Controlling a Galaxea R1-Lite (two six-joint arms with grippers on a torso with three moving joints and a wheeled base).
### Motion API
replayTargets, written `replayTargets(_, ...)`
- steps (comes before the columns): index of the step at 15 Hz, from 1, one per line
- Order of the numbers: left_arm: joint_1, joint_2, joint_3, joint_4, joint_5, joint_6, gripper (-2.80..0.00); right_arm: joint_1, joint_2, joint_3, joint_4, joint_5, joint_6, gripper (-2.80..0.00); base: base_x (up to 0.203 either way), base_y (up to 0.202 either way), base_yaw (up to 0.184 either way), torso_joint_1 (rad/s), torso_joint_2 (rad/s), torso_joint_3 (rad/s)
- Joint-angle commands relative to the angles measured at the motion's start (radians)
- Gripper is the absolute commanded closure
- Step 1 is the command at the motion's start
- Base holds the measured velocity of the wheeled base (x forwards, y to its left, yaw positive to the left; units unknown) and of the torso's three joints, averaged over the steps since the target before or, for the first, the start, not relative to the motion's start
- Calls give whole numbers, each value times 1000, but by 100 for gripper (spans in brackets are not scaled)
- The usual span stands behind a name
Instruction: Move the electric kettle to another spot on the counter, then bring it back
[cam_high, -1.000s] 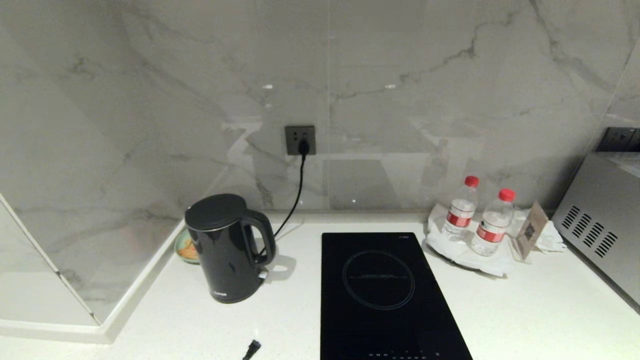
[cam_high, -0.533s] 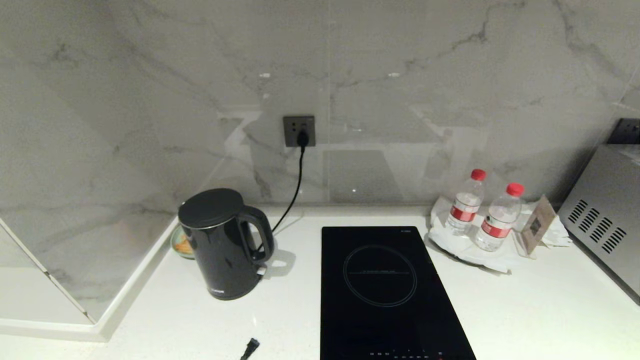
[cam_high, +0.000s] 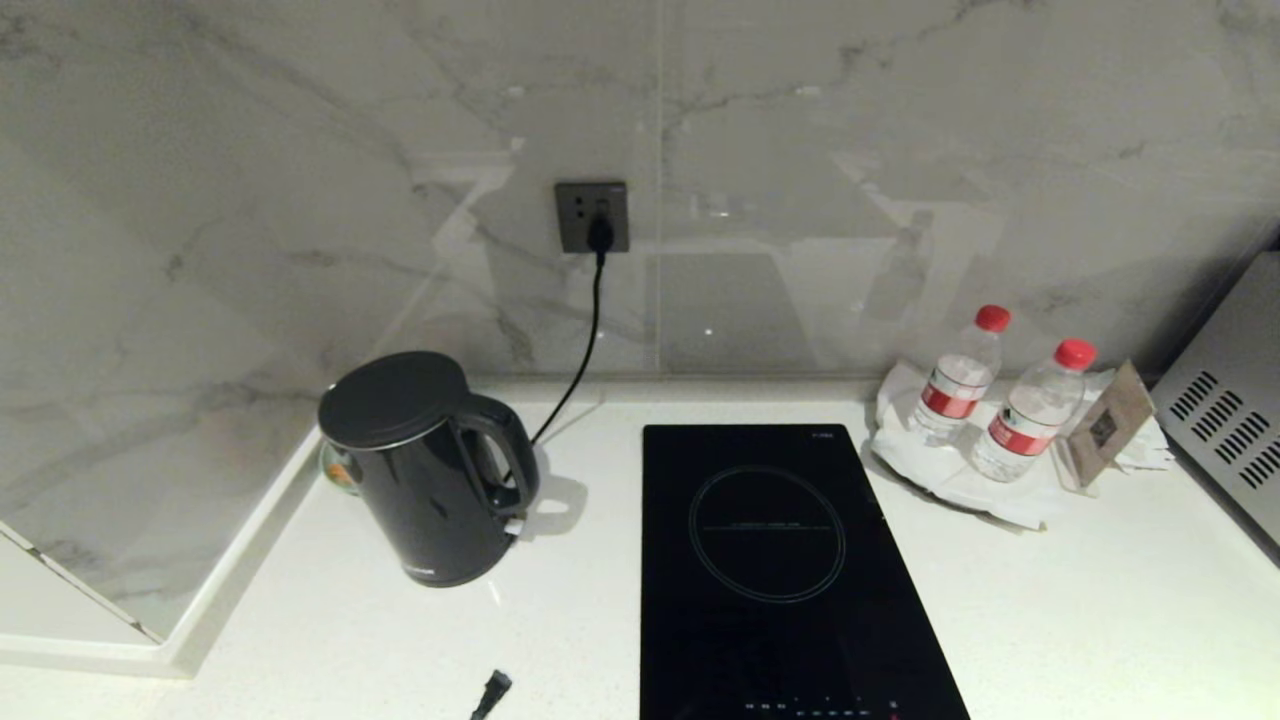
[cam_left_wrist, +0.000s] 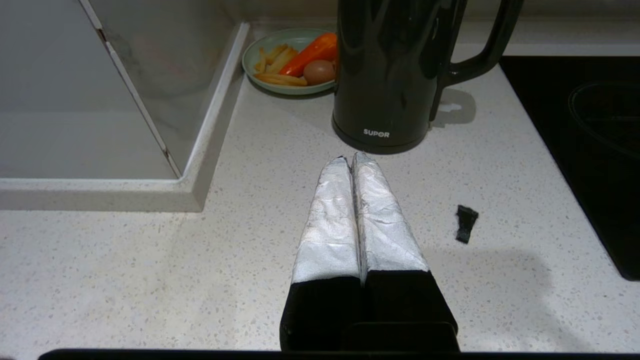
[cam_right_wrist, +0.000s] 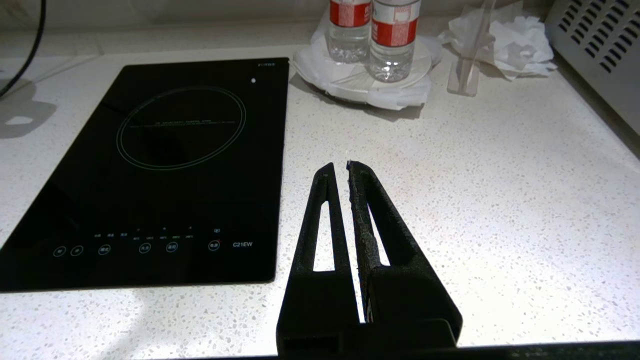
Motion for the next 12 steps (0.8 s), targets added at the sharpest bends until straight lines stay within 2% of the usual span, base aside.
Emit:
replayTargets(1, 0, 2, 0, -1, 0, -1, 0, 0, 0, 0, 0, 0, 0, 0, 0, 0, 0, 3, 2, -192)
replayTargets(5, 2, 2, 3, -6, 0, -5, 0, 1, 0, 0, 0, 0, 0, 0, 0, 0, 0, 2, 3, -166)
replayTargets(9, 3, 2, -3, 0, 2, -2, 0, 0, 0, 0, 0, 0, 0, 0, 0, 0, 0, 3, 1, -23)
replayTargets(10, 3, 3, -28, 2, 3, -1, 0, 0, 0, 0, 0, 0, 0, 0, 0, 0, 0, 0, 0, 0)
replayTargets(12, 4, 44, -168, 43, -6, -2, 0, 0, 0, 0, 0, 0, 0, 0, 0, 0, 0, 0, 0, 0)
